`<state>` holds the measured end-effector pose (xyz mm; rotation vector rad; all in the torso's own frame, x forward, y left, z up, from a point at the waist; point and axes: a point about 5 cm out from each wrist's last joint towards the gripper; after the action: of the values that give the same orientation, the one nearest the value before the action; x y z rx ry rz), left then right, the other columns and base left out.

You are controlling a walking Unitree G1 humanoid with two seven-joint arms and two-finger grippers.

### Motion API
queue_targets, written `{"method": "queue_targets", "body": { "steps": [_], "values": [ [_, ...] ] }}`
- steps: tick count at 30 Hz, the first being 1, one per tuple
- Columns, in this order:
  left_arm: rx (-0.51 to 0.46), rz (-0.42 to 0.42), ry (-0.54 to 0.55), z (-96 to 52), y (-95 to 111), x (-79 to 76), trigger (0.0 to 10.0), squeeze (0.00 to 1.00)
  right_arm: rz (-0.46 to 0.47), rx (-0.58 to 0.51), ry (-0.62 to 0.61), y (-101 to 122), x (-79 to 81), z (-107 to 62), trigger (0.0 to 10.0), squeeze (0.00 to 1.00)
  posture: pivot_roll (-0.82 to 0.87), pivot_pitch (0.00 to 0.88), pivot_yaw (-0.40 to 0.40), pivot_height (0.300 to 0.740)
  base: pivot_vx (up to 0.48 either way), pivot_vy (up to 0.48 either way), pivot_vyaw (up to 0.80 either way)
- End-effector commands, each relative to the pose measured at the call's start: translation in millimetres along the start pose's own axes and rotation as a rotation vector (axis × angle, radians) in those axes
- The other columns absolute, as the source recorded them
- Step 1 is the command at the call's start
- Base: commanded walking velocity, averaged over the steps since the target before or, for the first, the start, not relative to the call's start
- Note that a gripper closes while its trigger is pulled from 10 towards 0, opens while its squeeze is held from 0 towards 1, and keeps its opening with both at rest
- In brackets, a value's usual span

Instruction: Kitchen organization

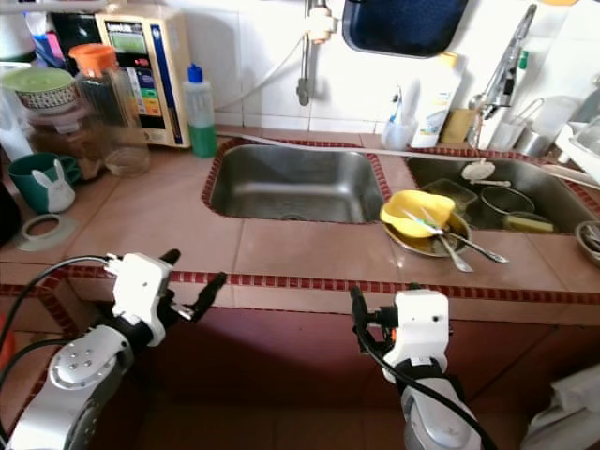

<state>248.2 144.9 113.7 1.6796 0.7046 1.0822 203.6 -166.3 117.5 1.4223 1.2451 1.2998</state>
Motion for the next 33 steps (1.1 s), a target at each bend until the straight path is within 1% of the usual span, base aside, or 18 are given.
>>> {"method": "queue_targets", "body": {
  "steps": [1,4,12,18,21,33],
  "values": [
    [-0.008,-0.019,-0.009,3.6,3,-3.9,10.0,0.0,-0.013,-0.011,-0.011,4,-3.5,0.5,10.0,0.0,0.1,0.0,-0.018,0.74,0.0,0.0,0.0],
    [-0.011,-0.023,-0.005,4.6,3,-3.8,10.0,0.0,-0.012,-0.011,-0.008,4,-2.8,1.3,10.0,0.0,0.1,0.0,-0.018,0.74,0.0,0.0,0.0],
    [-0.036,-0.049,0.02,14.8,9,-1.6,10.0,0.0,-0.01,-0.025,0.003,7,0.7,6.6,10.0,0.0,0.1,0.0,-0.016,0.74,0.0,0.0,0.0],
    [-0.041,-0.061,0.03,18.7,10,0.1,10.0,0.0,-0.009,-0.026,0.006,7,1.0,6.9,10.0,0.0,0.1,0.0,-0.018,0.74,0.0,0.0,0.0],
    [-0.059,-0.069,0.026,22.0,14,1.1,10.0,0.0,-0.009,-0.033,0.014,8,3.2,9.5,10.0,0.0,0.1,0.0,-0.017,0.74,0.0,0.0,0.0],
    [-0.059,-0.061,0.011,20.5,14,1.7,10.0,0.0,-0.005,-0.038,0.024,8,6.3,9.7,10.0,0.0,0.1,0.0,-0.012,0.74,0.0,0.0,0.0]
  ]
}}
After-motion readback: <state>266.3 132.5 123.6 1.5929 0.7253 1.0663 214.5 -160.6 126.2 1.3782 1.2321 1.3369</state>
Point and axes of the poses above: a point about 5 cm out from each wrist's last joint towards the gripper, its own z axis pointing out of the wrist towards the gripper, its own y axis along the axis of the wrist's last joint, x = y × z, and after that the axes turned 14 degrees about z, right-handed
